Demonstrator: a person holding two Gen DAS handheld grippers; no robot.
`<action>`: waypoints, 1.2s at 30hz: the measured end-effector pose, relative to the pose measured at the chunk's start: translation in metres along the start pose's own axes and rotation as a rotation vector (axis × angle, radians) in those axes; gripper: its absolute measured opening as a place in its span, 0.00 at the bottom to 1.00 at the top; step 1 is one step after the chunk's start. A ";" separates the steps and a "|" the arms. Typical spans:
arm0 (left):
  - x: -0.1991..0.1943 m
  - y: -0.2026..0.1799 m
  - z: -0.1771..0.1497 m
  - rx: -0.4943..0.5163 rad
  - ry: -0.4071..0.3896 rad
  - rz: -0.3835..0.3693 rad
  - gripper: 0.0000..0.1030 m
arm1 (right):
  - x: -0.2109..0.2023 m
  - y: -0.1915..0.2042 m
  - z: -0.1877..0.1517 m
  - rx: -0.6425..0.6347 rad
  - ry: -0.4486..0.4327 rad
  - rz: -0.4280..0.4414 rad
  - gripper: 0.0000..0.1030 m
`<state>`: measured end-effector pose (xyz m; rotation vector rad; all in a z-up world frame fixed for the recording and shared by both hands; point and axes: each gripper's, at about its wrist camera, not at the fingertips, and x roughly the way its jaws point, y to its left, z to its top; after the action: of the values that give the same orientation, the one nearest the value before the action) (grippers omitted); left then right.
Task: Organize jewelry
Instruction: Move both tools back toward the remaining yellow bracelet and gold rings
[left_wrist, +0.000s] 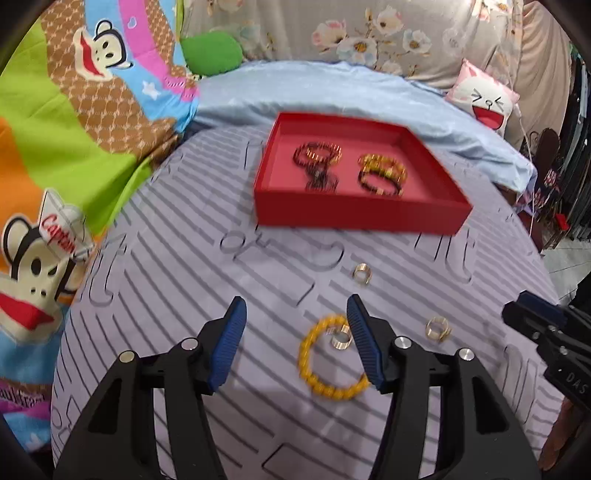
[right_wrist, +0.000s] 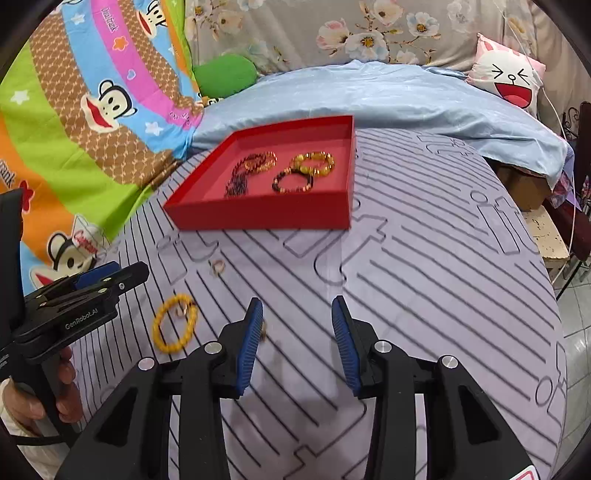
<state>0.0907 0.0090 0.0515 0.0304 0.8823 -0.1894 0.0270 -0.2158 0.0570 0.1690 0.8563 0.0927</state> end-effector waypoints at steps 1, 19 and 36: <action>0.002 0.003 -0.008 -0.007 0.020 0.000 0.53 | -0.001 0.001 -0.006 -0.007 0.004 -0.009 0.37; 0.012 0.003 -0.042 -0.038 0.088 0.025 0.52 | -0.002 0.010 -0.040 -0.024 0.054 -0.033 0.37; 0.019 0.004 -0.048 -0.019 0.070 0.050 0.53 | 0.042 0.034 -0.016 -0.077 0.082 -0.013 0.37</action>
<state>0.0667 0.0154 0.0066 0.0416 0.9523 -0.1338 0.0420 -0.1740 0.0222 0.0881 0.9340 0.1212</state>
